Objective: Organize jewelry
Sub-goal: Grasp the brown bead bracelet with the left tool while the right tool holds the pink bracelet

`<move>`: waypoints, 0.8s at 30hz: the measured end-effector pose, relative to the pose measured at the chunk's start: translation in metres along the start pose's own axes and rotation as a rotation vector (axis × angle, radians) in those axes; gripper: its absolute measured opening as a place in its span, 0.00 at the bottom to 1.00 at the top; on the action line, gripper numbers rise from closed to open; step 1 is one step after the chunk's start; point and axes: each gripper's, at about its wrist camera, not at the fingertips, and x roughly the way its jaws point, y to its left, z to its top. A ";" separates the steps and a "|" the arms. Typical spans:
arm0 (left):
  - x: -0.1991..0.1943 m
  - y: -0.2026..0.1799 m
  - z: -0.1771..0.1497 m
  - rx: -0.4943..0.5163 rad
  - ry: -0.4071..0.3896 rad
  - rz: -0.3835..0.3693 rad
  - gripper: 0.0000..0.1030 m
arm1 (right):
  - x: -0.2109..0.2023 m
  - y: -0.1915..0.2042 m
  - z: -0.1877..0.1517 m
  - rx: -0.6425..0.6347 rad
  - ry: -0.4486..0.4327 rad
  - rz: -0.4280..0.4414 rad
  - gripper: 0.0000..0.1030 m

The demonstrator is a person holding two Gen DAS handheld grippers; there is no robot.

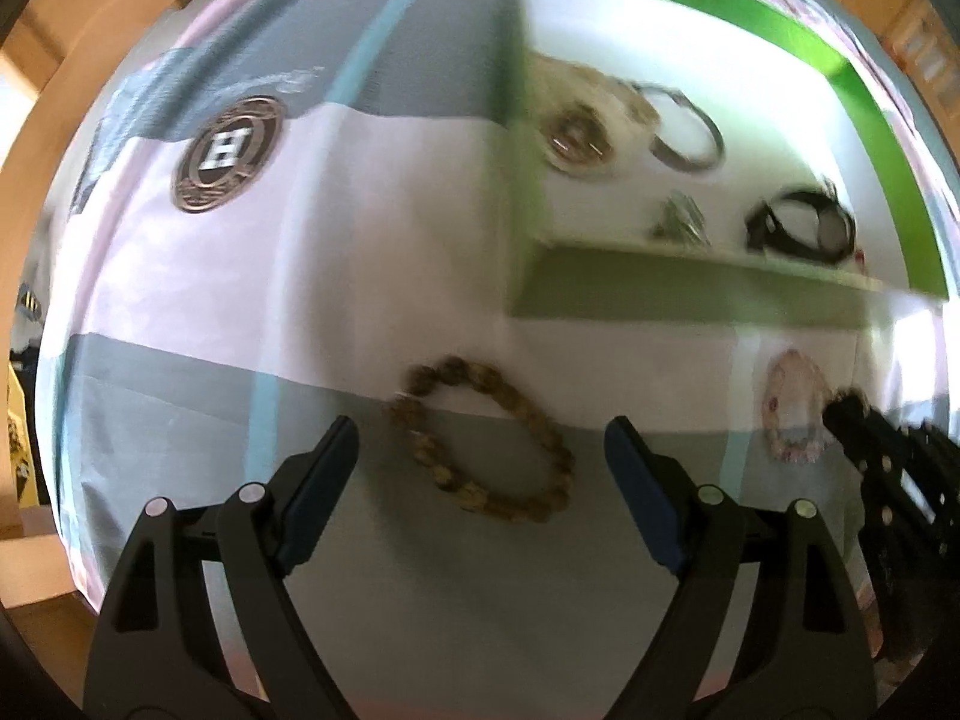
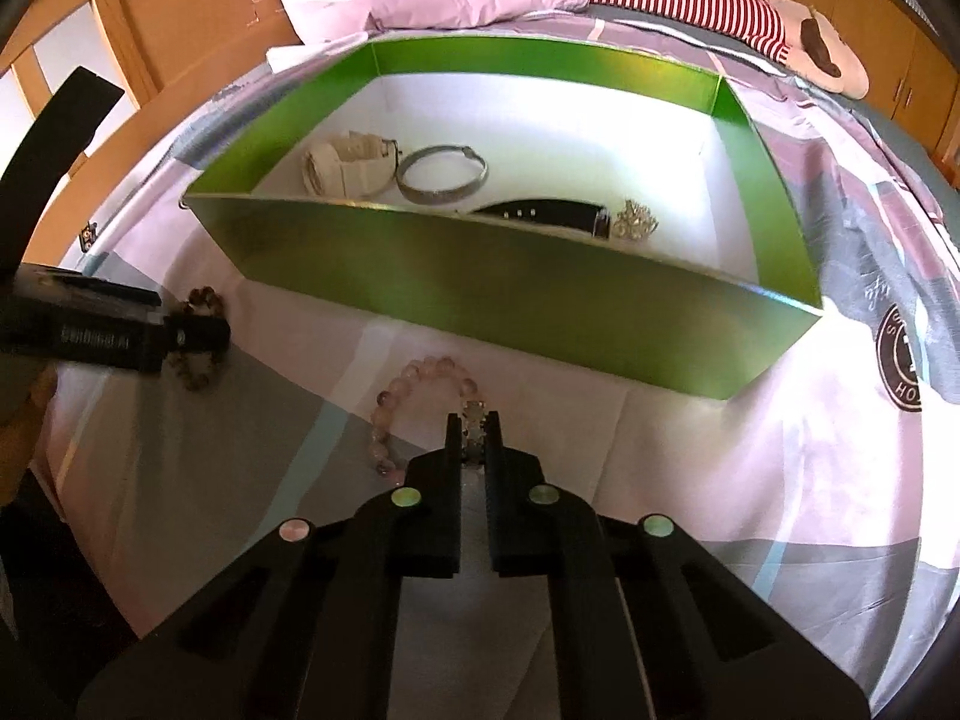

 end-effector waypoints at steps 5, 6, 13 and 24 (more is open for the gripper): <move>-0.001 0.022 0.004 -0.065 -0.002 0.015 0.82 | 0.011 -0.001 -0.004 -0.003 0.040 -0.022 0.07; 0.000 0.022 0.004 -0.059 0.003 0.016 0.82 | 0.011 -0.002 -0.004 -0.004 0.039 -0.023 0.07; -0.001 0.025 0.008 -0.039 0.008 0.016 0.82 | -0.004 -0.006 0.002 0.022 -0.005 -0.011 0.07; 0.010 0.021 0.010 -0.028 0.031 0.061 0.75 | 0.004 -0.003 -0.002 0.012 0.032 -0.037 0.07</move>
